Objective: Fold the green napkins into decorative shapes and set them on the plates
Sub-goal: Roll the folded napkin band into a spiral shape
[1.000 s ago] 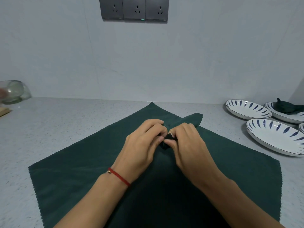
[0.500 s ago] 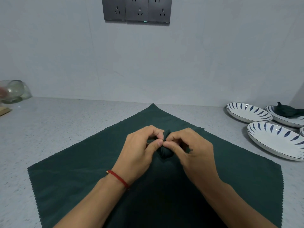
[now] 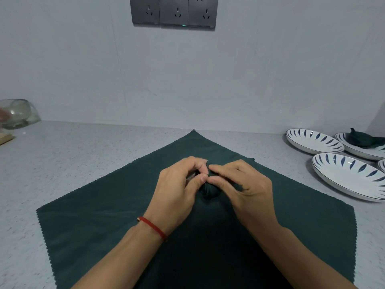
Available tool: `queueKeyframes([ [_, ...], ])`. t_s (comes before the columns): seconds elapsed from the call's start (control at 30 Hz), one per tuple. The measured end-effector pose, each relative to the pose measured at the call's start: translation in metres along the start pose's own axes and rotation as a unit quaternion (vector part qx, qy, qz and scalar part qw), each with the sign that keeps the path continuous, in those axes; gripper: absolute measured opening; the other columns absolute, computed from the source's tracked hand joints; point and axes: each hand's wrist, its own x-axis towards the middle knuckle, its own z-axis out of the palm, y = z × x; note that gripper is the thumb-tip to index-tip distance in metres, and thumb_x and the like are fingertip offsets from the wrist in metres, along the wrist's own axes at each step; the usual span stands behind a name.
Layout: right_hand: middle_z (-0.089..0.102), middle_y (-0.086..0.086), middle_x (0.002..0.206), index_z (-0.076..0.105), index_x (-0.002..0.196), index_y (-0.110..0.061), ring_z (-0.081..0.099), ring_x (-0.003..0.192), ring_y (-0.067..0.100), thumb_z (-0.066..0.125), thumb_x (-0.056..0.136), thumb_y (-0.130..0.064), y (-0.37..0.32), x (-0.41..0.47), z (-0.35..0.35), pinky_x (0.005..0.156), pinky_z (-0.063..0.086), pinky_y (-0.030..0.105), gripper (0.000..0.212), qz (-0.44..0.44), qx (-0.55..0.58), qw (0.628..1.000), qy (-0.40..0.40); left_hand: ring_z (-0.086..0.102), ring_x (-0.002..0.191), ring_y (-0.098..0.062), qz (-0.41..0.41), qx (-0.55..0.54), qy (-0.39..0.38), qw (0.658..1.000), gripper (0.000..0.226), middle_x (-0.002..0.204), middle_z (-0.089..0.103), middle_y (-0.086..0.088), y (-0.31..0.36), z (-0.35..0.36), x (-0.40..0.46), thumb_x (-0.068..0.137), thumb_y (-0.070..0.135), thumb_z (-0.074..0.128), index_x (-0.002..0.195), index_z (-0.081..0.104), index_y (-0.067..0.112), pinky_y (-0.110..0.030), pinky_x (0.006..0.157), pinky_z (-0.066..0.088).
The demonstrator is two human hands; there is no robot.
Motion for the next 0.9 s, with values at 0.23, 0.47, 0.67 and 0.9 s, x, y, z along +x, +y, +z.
queueKeyframes([
  [0.23,0.066,-0.003,0.084,0.081,0.098,-0.014,0.06,0.076,0.005,0.075,0.089,-0.02,0.002,0.002,-0.003,0.068,0.048,0.017,0.012,-0.057,-0.039,0.998,-0.016,0.062,0.098,-0.016,0.071,0.065,0.035,0.995,0.015,0.099,0.057,0.007,0.005,0.001,0.0,0.089,0.001,0.068,0.084,0.066,0.015,-0.02,0.081,0.05],
  [0.47,0.062,0.001,0.078,0.074,0.084,-0.009,0.057,0.066,0.018,0.061,0.103,-0.021,0.007,0.0,0.009,0.053,0.048,0.036,0.026,-0.119,-0.113,0.986,0.025,0.061,0.098,-0.016,0.035,0.035,0.057,0.997,0.013,0.097,0.059,0.009,-0.003,0.007,-0.003,0.091,0.006,0.067,0.089,0.065,0.019,-0.036,0.077,0.056],
  [0.67,0.057,-0.008,0.083,0.065,0.084,-0.017,0.053,0.071,0.011,0.053,0.103,-0.023,0.002,0.003,0.009,0.055,0.045,0.033,0.023,-0.016,-0.135,0.991,0.003,0.061,0.112,-0.007,-0.059,-0.077,0.031,0.995,0.024,0.109,0.063,0.006,0.0,0.01,-0.004,0.086,0.012,0.074,0.104,0.063,0.023,-0.016,0.085,0.05],
  [0.9,0.058,-0.007,0.079,0.058,0.078,-0.02,0.056,0.078,0.013,0.054,0.102,-0.017,-0.004,0.007,0.002,0.068,0.039,0.016,0.025,0.152,0.006,0.983,-0.106,0.056,0.117,0.0,-0.013,0.115,0.028,0.993,0.065,0.126,0.063,0.014,-0.006,0.012,-0.005,0.074,0.026,0.083,0.134,0.059,0.023,-0.027,0.103,0.047],
])
